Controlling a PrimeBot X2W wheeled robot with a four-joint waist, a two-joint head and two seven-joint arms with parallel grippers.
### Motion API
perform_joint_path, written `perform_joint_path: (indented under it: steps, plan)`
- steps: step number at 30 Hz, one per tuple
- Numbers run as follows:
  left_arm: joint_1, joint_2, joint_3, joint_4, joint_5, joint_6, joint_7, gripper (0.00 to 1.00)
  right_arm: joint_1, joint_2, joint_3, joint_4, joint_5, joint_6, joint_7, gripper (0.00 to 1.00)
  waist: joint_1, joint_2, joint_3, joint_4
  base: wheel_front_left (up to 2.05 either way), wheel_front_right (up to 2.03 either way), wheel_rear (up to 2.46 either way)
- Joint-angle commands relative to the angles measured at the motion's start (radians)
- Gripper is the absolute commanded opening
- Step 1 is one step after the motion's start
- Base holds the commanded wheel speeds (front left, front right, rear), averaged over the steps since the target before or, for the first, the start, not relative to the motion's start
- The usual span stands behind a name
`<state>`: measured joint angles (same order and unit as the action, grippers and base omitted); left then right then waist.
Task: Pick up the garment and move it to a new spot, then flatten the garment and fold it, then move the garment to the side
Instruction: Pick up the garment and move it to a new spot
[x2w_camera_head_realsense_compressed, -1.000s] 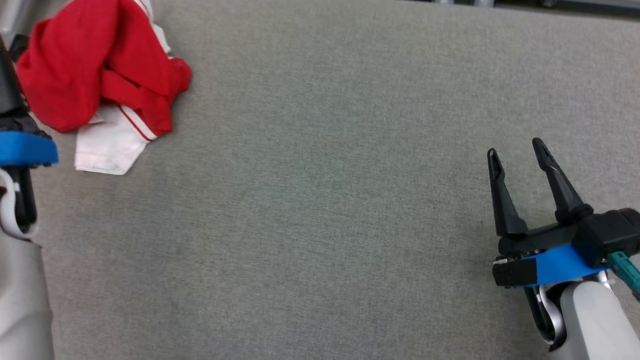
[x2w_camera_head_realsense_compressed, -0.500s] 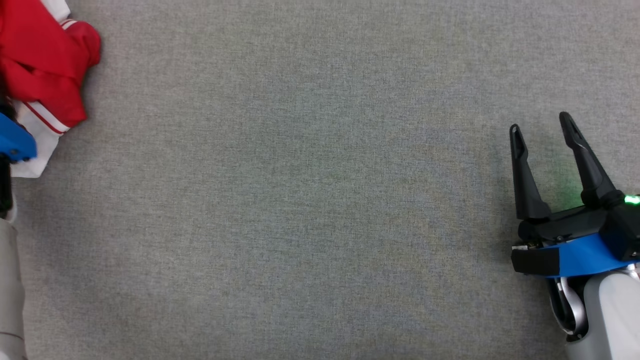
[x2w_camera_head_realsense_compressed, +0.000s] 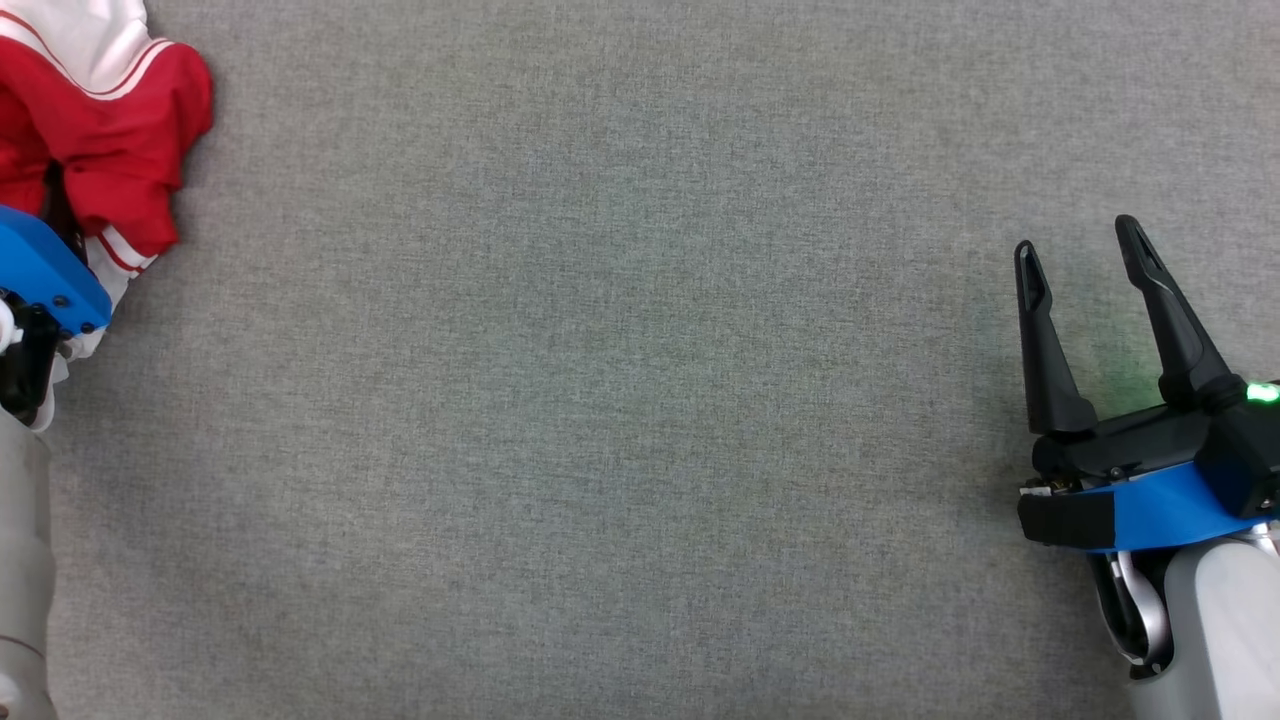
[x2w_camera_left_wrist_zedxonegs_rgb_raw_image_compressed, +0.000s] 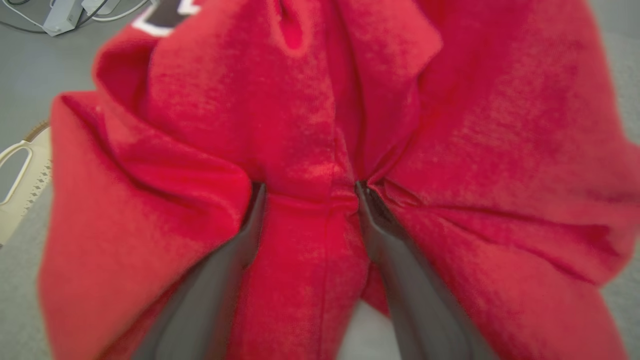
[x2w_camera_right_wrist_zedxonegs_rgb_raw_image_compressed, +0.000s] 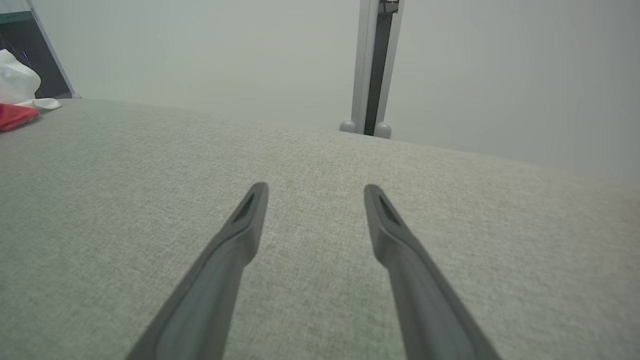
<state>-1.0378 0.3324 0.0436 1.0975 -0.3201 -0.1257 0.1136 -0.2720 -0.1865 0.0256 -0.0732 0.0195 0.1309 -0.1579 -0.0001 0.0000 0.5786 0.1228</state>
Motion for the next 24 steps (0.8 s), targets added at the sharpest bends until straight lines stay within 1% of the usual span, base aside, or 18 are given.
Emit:
perform_joint_path:
  steps: [1,2,7,13,18,24]
  plan:
    - [0.036,-0.03,-0.021,0.022,-0.006,-0.007,0.026,0.17,-0.01,0.003,0.002,0.003,0.002,0.0,-0.002,1.0,0.0001,0.0,-0.003,-0.003,0.0,0.0,0.0]
    - [0.04,-0.025,-0.031,0.019,-0.019,-0.007,0.031,0.0,-0.01,0.005,0.002,0.005,0.003,0.0,-0.005,1.0,0.0001,0.0,-0.005,-0.005,0.0,0.0,0.0]
    - [0.046,0.008,-0.067,-0.005,-0.061,-0.007,0.01,0.0,-0.008,0.014,-0.001,0.021,0.007,0.0,-0.016,1.0,0.0001,0.0,-0.029,-0.019,0.0,0.0,0.0]
    - [0.025,0.053,-0.092,-0.044,-0.069,-0.006,-0.1,0.0,-0.009,0.032,0.005,0.057,0.012,0.0,-0.037,1.0,0.0001,0.0,-0.08,-0.039,0.0,0.0,0.0]
    - [-0.002,0.064,-0.12,-0.079,-0.039,-0.006,-0.195,0.0,0.006,0.055,0.006,0.098,0.02,0.0,-0.058,1.0,0.0001,0.0,-0.144,-0.062,0.0,0.0,0.0]
    - [-0.05,0.058,-0.176,-0.163,-0.005,-0.006,-0.261,0.0,0.019,0.083,0.008,0.151,0.029,0.0,-0.084,1.0,0.0001,0.0,-0.222,-0.108,0.0,0.0,0.0]
